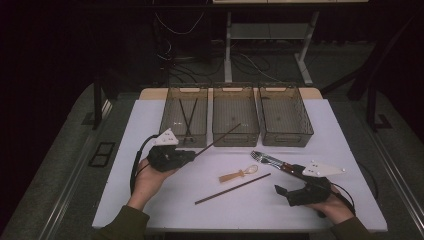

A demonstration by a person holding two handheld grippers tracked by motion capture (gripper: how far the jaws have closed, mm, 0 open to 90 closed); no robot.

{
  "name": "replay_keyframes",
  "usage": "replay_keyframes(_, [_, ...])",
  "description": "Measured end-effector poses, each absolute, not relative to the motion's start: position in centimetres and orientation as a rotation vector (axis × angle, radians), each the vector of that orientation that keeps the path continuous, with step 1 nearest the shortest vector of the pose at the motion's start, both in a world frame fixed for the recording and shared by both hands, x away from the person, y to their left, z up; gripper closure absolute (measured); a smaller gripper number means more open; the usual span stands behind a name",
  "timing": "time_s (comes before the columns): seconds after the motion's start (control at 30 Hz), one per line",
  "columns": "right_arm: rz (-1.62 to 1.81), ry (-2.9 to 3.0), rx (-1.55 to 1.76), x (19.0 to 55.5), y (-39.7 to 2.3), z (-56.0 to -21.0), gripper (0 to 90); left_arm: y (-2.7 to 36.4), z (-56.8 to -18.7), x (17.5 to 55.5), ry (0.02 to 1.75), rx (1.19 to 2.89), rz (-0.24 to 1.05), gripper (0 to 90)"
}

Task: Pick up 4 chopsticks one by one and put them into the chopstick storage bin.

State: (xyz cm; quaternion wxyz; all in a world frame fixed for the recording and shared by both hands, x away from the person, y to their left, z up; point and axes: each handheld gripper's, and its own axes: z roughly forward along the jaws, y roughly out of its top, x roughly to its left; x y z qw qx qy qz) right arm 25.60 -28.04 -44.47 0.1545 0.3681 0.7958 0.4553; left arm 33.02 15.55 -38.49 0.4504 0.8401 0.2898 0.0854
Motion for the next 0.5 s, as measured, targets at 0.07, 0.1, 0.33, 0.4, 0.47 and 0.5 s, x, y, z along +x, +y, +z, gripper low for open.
replay_keyframes(0.07, [1.305,2.280,1.056,25.6,-28.1,-44.5,1.1,15.6,-38.2,33.5,0.724,2.068,0.217,85.0])
replay_keyframes(0.1, [1.305,2.278,1.055,25.6,-28.1,-44.4,1.1,15.7,-38.1,33.7,0.729,2.065,0.223,85.0])
replay_keyframes(0.33, [1.311,2.273,1.061,25.6,-28.1,-44.4,1.1,16.4,-37.4,35.6,0.782,2.037,0.275,85.0])
replay_keyframes(0.4, [1.311,2.273,1.062,25.6,-28.2,-44.4,1.1,16.5,-37.1,36.2,0.793,2.032,0.282,85.0])
replay_keyframes(0.47, [1.312,2.271,1.059,25.6,-28.3,-44.4,1.1,16.6,-36.8,36.9,0.805,2.031,0.298,85.0])
replay_keyframes(0.5, [1.313,2.270,1.062,25.6,-28.3,-44.3,1.1,16.6,-36.6,37.3,0.810,2.034,0.305,85.0])
